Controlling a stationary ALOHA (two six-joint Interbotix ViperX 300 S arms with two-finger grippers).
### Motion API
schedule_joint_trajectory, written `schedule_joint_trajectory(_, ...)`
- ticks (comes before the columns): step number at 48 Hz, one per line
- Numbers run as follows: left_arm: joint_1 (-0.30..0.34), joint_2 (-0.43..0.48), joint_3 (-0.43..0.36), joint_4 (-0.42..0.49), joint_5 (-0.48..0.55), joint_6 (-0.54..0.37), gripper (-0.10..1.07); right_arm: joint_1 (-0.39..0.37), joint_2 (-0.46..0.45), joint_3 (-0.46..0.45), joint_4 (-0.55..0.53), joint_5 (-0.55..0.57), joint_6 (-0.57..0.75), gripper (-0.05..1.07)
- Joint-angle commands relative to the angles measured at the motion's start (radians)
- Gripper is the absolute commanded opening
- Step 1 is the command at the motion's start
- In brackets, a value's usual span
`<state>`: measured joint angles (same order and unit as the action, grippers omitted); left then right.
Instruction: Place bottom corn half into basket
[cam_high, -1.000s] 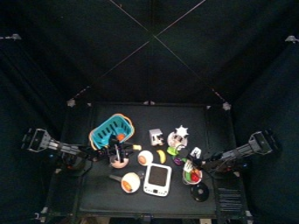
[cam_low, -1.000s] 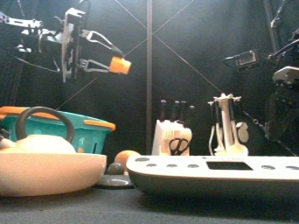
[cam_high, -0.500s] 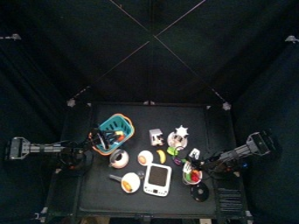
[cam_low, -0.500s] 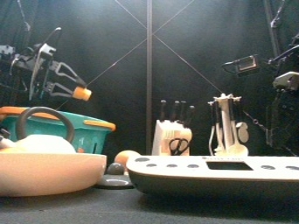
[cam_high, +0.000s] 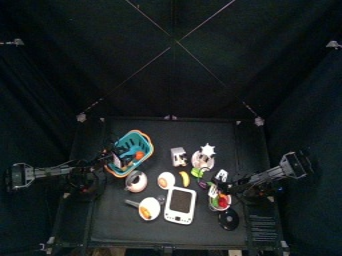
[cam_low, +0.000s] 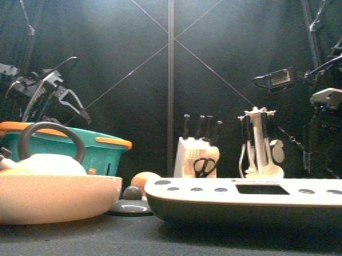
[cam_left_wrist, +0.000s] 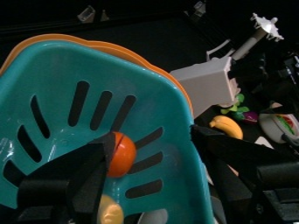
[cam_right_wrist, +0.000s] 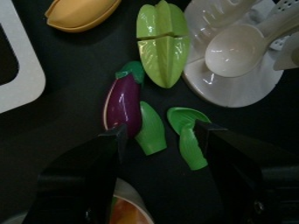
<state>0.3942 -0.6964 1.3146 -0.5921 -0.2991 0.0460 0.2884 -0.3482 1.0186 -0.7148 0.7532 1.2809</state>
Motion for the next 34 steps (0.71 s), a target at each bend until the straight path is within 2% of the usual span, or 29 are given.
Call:
schedule_joint_trajectory(1, 0.003, 0.002, -0.015, 0.011, 0.0, 0.002, 1.02, -0.003, -0.008, -0.008, -0.005, -0.002, -0.002, 0.94)
schedule_joint_trajectory(7, -0.006, -0.002, -0.032, 0.031, 0.0, 0.005, 1.02, -0.005, -0.008, -0.014, -0.006, -0.002, -0.003, 0.94)
schedule_joint_trajectory(17, -0.069, -0.003, -0.064, 0.12, -0.003, 0.0, 1.02, -0.005, -0.008, -0.029, -0.026, -0.002, -0.003, 0.94)
schedule_joint_trajectory(34, -0.077, -0.003, -0.069, 0.126, -0.009, 0.0, 1.02, -0.005, -0.018, -0.052, -0.043, 0.003, -0.002, 0.94)
